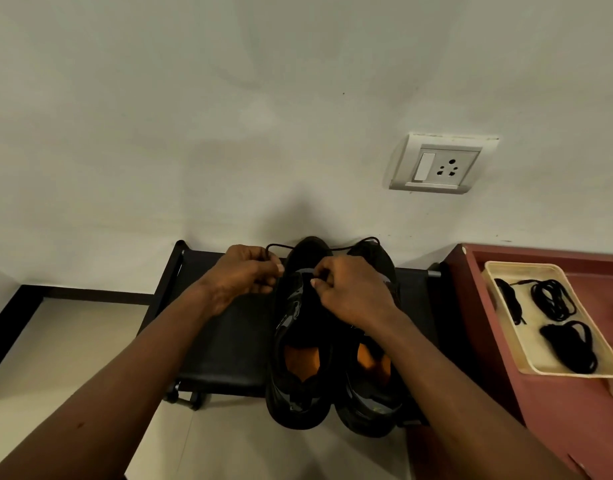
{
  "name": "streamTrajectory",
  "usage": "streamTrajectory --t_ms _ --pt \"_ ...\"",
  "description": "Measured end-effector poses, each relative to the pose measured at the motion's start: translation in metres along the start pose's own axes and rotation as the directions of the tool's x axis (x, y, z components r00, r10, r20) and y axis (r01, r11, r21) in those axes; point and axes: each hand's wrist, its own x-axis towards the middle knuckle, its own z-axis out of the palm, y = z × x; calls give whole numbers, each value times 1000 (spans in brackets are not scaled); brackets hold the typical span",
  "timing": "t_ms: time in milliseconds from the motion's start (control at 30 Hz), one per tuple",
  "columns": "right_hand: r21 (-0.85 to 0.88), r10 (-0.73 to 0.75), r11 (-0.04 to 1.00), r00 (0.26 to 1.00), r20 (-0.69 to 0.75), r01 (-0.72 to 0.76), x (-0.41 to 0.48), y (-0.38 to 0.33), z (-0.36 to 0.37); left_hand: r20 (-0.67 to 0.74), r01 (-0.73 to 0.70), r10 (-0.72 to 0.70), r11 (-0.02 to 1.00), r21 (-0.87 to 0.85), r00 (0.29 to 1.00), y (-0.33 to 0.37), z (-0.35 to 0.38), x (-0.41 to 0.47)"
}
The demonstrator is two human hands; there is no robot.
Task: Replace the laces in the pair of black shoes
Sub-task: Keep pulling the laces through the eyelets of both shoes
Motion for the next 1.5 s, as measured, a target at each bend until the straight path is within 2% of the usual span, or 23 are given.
streamTrajectory --t_ms 233,433,667,833,900,1000,1100,1167,1300,1500 --pt "-96 -40 995 998 -49 36 -2 -8 8 -40 -135 151 955 263 988 -5 10 4" --pt "-120 -23 993 995 -95 12 0 -10 17 -32 -235 315 769 595 949 -8 14 3" --pt "-12 44 999 993 -114 -45 4 -16 19 -23 -287 429 643 710 903 2 24 -4" --pt "3 83 996 991 -107 -84 4 -16 20 8 -292 430 598 746 903 3 30 -3" --pt "14 80 997 991 -106 -79 4 -16 21 -3 -278 408 627 728 913 4 31 -1" --pt "52 86 995 989 -118 -80 4 -14 24 -65 -222 340 735 641 938 2 26 5" --pt "79 103 992 989 -111 -94 4 -14 26 -107 -142 210 884 445 972 -4 24 8" --pt "82 109 991 989 -103 -101 5 -14 27 -105 -83 121 948 307 987 -8 24 8" --pt "82 133 989 986 -104 -125 7 -16 29 -73 -45 60 978 202 995 -9 22 11" --pt "44 144 989 983 -110 -140 10 -20 33 -89 -19 37 981 192 995 -10 21 12"
